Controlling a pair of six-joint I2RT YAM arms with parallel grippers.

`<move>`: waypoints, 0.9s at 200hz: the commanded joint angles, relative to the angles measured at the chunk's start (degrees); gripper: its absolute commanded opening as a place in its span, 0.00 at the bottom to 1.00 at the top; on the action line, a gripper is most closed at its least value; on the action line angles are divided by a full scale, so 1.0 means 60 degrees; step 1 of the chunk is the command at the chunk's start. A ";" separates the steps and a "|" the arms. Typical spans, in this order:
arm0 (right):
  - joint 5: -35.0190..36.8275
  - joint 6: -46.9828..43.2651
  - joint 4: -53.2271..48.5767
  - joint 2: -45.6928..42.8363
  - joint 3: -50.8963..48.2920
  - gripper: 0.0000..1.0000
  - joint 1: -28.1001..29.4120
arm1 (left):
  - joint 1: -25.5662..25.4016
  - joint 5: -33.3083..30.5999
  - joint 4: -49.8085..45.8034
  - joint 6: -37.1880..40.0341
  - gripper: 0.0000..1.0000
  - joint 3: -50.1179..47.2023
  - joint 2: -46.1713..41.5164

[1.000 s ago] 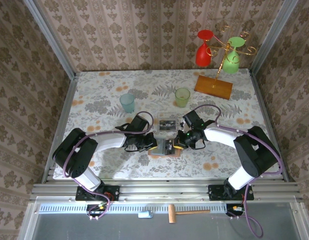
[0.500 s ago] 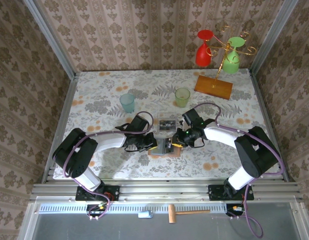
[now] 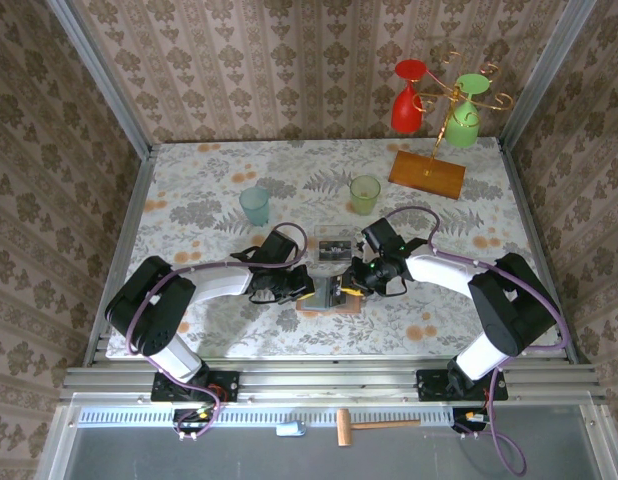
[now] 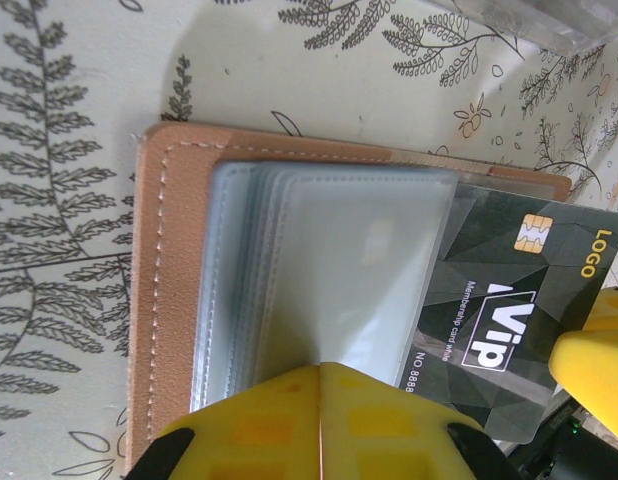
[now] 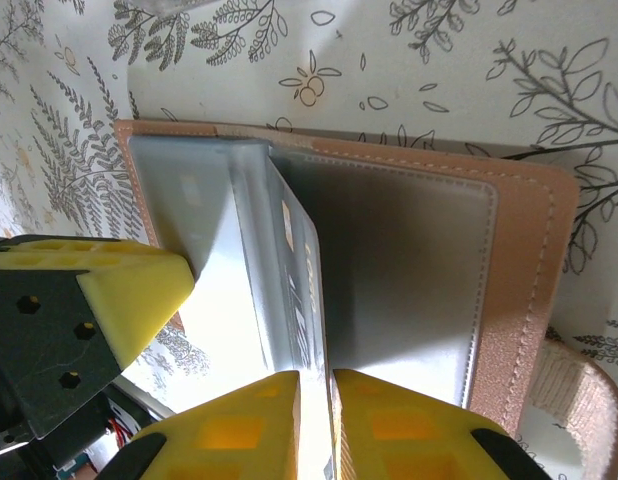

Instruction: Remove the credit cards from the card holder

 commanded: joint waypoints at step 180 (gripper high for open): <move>0.1205 -0.1592 -0.2676 -0.1123 0.1673 0.03 0.0129 | -0.0027 -0.0137 -0.0320 0.0090 0.10 -0.0075 -0.0416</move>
